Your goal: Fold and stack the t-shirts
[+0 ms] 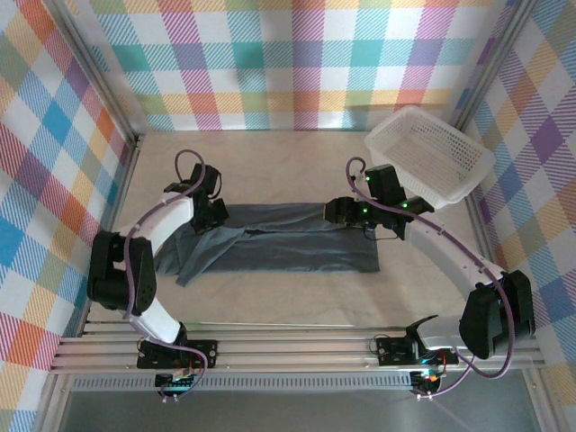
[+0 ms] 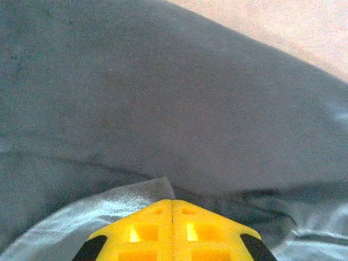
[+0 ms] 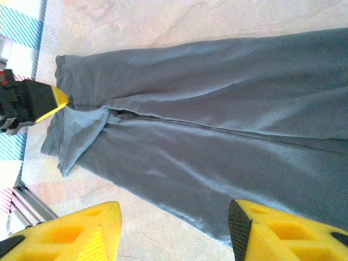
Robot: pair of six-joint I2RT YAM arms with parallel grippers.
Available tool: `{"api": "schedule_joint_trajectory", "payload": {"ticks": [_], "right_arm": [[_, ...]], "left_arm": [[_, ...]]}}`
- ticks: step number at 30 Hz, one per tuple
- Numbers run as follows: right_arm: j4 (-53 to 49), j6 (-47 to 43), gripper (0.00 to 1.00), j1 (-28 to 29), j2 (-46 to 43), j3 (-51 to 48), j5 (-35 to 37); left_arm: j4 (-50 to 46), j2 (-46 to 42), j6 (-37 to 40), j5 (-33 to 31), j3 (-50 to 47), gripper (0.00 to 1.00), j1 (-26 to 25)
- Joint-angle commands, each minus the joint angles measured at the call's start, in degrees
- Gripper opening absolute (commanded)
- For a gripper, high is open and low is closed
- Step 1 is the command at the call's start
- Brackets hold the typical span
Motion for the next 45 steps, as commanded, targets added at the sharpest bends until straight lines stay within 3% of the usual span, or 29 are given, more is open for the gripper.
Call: {"api": "schedule_joint_trajectory", "payload": {"ticks": [1, 12, 21, 29, 31, 32, 34, 36, 39, 42, 45], "right_arm": [[-0.3, 0.0, 0.55, 0.4, -1.8, 0.7, -0.5], [-0.9, 0.1, 0.55, 0.4, -2.9, 0.4, -0.5], [-1.2, 0.4, 0.55, 0.5, -1.8, 0.4, -1.3], [-1.2, 0.5, 0.55, 0.4, -1.5, 0.0, -1.5], [-1.1, 0.6, 0.55, 0.5, -1.3, 0.0, -1.5], [-1.0, 0.6, 0.55, 0.5, -1.2, 0.0, -1.5], [-1.0, 0.6, 0.55, 0.5, -1.1, 0.1, -1.5], [-0.9, 0.6, 0.55, 0.5, -0.9, 0.1, -1.4], [-0.5, 0.7, 0.55, 0.4, -0.5, 0.1, -1.9], [0.1, 0.9, 0.55, 0.5, 0.3, -0.2, -2.7], [0.4, 1.1, 0.55, 0.5, 0.3, -0.2, -3.2]], "left_arm": [[-2.7, -2.6, -5.7, 1.5, -1.6, 0.0, -2.9], [-6.7, -2.6, -16.4, 1.5, -2.6, 0.0, -10.3], [-3.1, -1.8, -28.2, 0.7, -5.6, 0.0, -19.4], [2.5, 1.2, -39.4, 2.1, -7.9, 0.0, -24.3], [1.7, 1.0, -41.4, 1.1, -7.8, 0.1, -25.6], [0.8, 0.5, -41.7, 0.3, -7.6, 0.22, -26.1], [-2.5, -1.2, -41.7, -1.9, -6.8, 0.47, -26.4], [-5.9, -4.5, -41.0, -6.1, -6.2, 0.49, -26.3], [-8.8, -8.3, -35.9, -11.0, -5.4, 0.45, -24.5], [-9.2, -8.3, -28.0, -11.3, -5.4, 0.32, -18.3], [-6.6, -7.4, -20.5, -8.7, -7.4, 0.27, -11.0]]}}
